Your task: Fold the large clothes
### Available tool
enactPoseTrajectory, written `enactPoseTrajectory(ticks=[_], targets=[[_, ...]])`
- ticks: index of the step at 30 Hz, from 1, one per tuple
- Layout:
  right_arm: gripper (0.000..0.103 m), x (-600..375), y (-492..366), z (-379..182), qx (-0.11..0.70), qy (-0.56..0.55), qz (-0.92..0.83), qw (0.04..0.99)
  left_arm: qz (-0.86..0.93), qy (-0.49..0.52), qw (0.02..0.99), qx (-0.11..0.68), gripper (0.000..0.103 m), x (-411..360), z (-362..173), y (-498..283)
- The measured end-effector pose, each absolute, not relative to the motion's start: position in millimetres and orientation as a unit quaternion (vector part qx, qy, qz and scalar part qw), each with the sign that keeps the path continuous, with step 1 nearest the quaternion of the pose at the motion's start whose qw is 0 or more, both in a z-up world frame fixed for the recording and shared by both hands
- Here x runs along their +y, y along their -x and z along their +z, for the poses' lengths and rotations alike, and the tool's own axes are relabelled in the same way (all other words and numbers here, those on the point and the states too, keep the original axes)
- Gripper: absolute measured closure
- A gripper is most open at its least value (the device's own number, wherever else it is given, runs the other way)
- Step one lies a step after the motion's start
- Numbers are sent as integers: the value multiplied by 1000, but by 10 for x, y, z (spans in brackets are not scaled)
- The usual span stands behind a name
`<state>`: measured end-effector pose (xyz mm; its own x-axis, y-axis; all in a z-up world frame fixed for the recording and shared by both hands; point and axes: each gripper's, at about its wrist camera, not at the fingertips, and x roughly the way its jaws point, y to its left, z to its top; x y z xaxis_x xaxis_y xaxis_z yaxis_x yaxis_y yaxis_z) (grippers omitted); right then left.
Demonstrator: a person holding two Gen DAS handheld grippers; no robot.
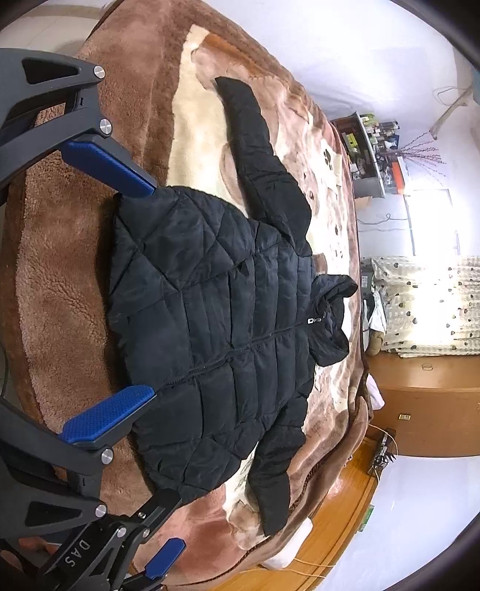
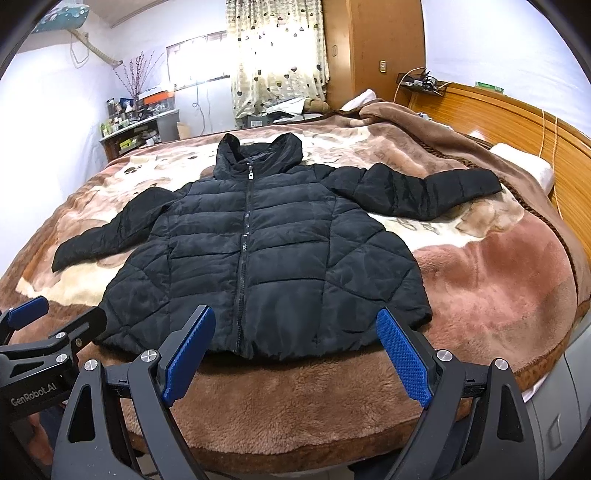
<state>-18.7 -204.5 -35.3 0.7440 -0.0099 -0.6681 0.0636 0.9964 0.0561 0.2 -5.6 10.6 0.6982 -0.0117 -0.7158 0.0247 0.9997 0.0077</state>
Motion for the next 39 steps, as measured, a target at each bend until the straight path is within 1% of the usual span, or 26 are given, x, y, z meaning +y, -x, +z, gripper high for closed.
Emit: enactPoseTrajectory(ticks=[39], targets=[[13,-2025,174,-402,363,-36,-18,931,-14,-15,918,397,0,-78,130,-25]])
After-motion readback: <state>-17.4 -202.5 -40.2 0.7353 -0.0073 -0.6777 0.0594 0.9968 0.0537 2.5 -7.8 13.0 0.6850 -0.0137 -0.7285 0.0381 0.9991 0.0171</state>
